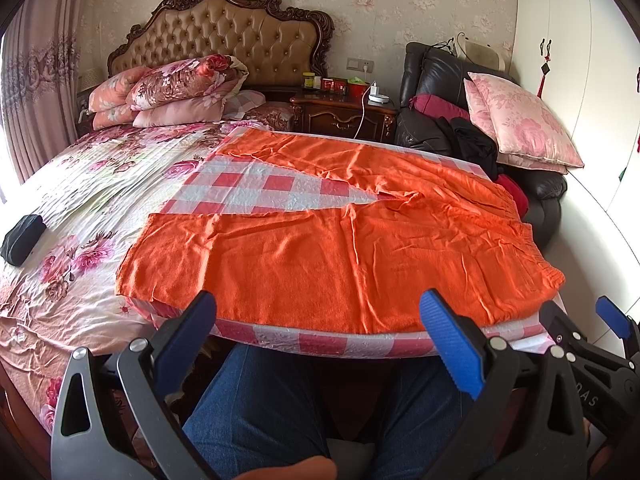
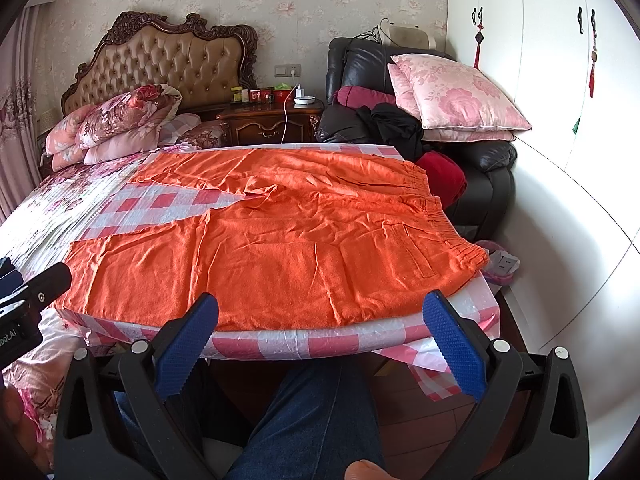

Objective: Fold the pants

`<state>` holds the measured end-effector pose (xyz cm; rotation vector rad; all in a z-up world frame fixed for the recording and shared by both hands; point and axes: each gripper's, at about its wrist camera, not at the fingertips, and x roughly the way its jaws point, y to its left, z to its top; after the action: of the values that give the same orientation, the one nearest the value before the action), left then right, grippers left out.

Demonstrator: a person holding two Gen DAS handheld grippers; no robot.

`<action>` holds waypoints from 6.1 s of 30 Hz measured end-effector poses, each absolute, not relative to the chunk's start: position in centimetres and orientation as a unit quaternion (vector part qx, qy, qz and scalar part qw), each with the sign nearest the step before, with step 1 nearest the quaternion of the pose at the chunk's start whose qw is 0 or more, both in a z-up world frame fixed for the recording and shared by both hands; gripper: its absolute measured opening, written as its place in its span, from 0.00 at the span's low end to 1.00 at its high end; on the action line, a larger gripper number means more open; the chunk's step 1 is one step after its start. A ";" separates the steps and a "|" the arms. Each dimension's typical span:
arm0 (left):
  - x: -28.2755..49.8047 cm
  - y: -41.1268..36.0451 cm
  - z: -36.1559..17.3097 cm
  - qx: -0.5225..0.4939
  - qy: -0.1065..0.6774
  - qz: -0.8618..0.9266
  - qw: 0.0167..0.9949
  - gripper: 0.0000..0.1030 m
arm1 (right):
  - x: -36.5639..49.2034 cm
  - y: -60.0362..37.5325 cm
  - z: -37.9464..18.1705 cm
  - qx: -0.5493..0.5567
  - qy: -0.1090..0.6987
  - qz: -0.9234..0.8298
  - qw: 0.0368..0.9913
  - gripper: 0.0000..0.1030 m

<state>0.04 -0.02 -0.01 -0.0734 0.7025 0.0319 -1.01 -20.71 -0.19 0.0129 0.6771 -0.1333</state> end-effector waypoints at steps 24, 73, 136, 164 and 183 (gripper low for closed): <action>0.1 0.0 0.0 -0.036 0.345 0.015 0.938 0.99 | -1.0 -20.7 -0.2 0.007 0.333 -0.065 0.941 0.96; 0.0 -0.4 -0.9 -0.043 0.355 0.016 0.934 0.99 | -1.1 -20.6 0.1 0.013 0.327 -0.057 0.943 0.96; 38.7 23.3 -4.0 -0.290 0.440 -0.064 0.847 0.80 | 44.2 -39.0 -3.5 -0.079 0.461 0.087 0.880 0.09; 53.4 30.1 -12.0 -0.481 0.452 -0.044 0.750 0.01 | 18.6 -32.8 0.9 0.025 0.422 0.150 0.894 0.09; 8.0 31.2 -14.9 -0.491 0.398 0.047 0.774 0.01 | 9.2 -37.2 -7.0 0.049 0.472 0.129 0.871 0.09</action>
<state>8.03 31.20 -14.92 -1.0627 0.8631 0.1008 9.23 -37.17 -6.96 0.1022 0.9863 0.2699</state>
